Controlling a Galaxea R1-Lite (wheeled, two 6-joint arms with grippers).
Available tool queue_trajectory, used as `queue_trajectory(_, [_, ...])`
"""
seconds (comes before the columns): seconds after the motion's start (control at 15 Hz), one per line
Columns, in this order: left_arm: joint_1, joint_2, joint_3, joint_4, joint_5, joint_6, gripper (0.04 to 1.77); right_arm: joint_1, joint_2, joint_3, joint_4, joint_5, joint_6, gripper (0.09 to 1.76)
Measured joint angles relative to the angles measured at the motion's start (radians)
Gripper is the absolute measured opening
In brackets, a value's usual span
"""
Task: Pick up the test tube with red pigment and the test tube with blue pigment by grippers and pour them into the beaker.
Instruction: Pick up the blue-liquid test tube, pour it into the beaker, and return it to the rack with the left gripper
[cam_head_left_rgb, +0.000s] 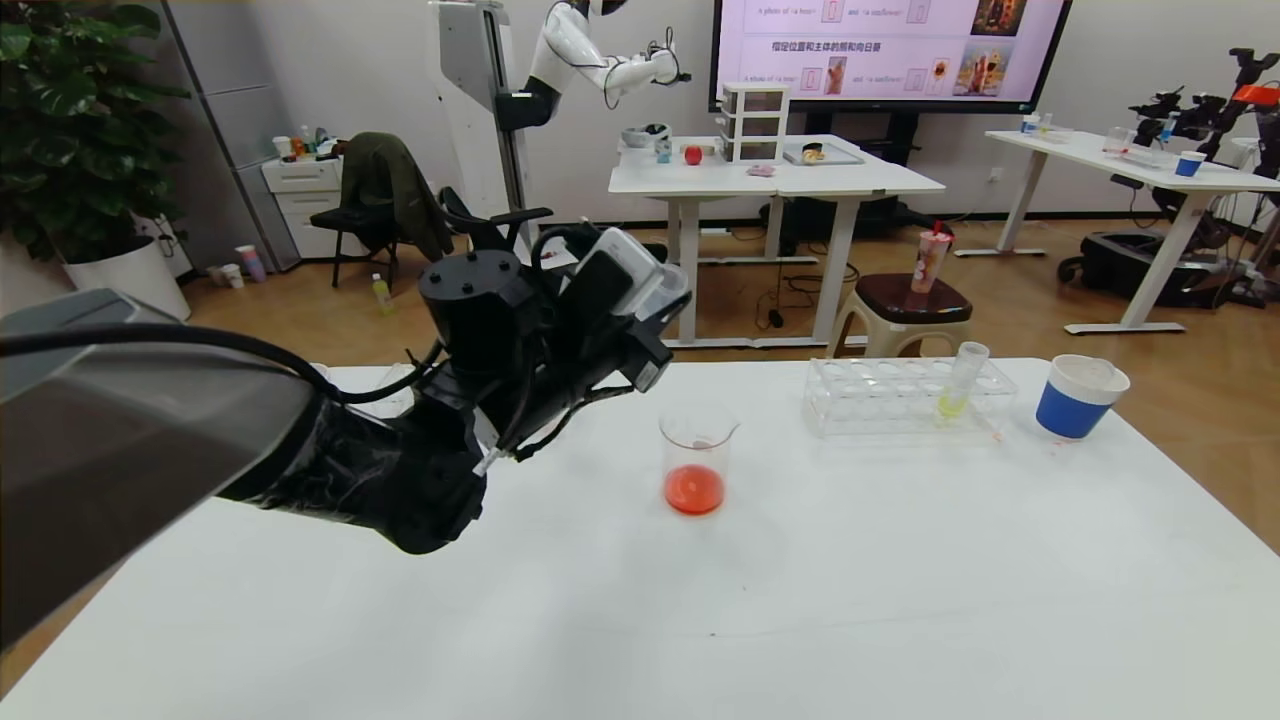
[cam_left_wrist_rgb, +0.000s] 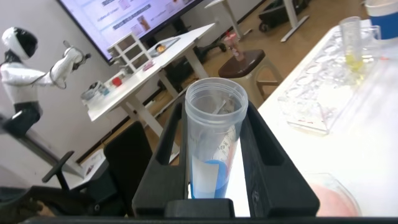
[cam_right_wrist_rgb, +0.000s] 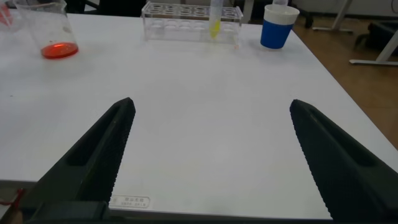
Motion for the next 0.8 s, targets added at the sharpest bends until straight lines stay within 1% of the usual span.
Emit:
queue_trajectory(0.13, [-0.024, 0.015, 0.049, -0.066, -0.068, 0.065, 0.51, 0.0, 0.0, 0.0, 0.0, 0.0, 0.0, 1.74])
queue_trajectory(0.27, [-0.021, 0.022, 0.062, -0.088, -0.132, 0.127, 0.51, 0.0, 0.0, 0.0, 0.0, 0.0, 0.0, 1.74])
queue_trajectory(0.33, [-0.014, 0.025, 0.064, -0.092, -0.185, 0.181, 0.51, 0.0, 0.0, 0.0, 0.0, 0.0, 0.0, 1.74])
queue_trajectory(0.4, [-0.009, 0.026, 0.065, -0.093, -0.222, 0.223, 0.51, 0.0, 0.0, 0.0, 0.0, 0.0, 0.0, 1.74])
queue_trajectory(0.53, [0.016, 0.035, 0.063, -0.091, -0.294, 0.32, 0.51, 0.0, 0.0, 0.0, 0.0, 0.0, 0.0, 1.74])
queue_trajectory(0.6, [0.031, 0.043, 0.057, -0.091, -0.321, 0.357, 0.51, 0.0, 0.0, 0.0, 0.0, -0.001, 0.0, 1.74])
queue_trajectory(0.73, [0.063, 0.071, 0.026, -0.093, -0.366, 0.428, 0.51, 0.0, 0.0, 0.0, 0.0, 0.0, 0.0, 1.74])
queue_trajectory(0.8, [0.08, 0.088, -0.003, -0.094, -0.4, 0.466, 0.51, 0.0, 0.0, 0.0, 0.0, -0.001, 0.0, 1.74])
